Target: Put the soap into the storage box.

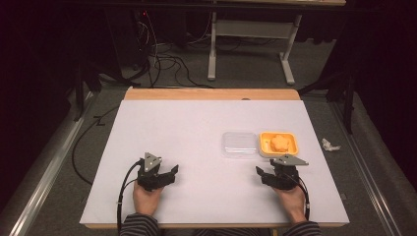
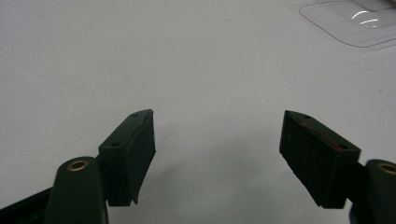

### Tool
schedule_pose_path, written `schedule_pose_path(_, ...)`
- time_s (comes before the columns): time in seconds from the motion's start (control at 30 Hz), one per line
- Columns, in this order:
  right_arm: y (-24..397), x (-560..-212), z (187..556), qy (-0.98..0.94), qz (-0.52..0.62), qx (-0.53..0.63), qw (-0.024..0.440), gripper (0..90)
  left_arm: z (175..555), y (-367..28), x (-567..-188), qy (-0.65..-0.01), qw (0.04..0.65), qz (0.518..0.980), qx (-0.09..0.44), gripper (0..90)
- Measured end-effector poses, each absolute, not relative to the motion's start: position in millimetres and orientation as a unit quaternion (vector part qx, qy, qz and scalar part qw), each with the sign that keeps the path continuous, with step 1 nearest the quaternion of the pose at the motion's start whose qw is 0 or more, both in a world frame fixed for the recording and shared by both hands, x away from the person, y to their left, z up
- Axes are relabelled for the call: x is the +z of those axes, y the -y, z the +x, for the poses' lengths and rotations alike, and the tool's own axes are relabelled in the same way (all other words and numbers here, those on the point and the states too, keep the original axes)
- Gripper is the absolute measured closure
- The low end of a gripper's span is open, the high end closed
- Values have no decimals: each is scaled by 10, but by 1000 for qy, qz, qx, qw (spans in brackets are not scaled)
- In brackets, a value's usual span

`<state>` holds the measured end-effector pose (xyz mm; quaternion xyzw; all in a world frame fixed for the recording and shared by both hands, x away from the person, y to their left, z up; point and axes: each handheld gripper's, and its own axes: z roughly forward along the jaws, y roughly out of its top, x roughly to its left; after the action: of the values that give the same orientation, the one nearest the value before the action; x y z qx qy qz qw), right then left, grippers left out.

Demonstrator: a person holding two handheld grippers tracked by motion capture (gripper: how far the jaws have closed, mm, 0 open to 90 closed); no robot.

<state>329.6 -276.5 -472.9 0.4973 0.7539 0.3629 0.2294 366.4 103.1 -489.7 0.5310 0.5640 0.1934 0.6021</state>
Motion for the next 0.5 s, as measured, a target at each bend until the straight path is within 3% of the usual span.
schedule_pose_path(0.5,2720,-4781,3322,-759,494,358,228,372,3661,-1028,-4895,-563,604,530,193,274)
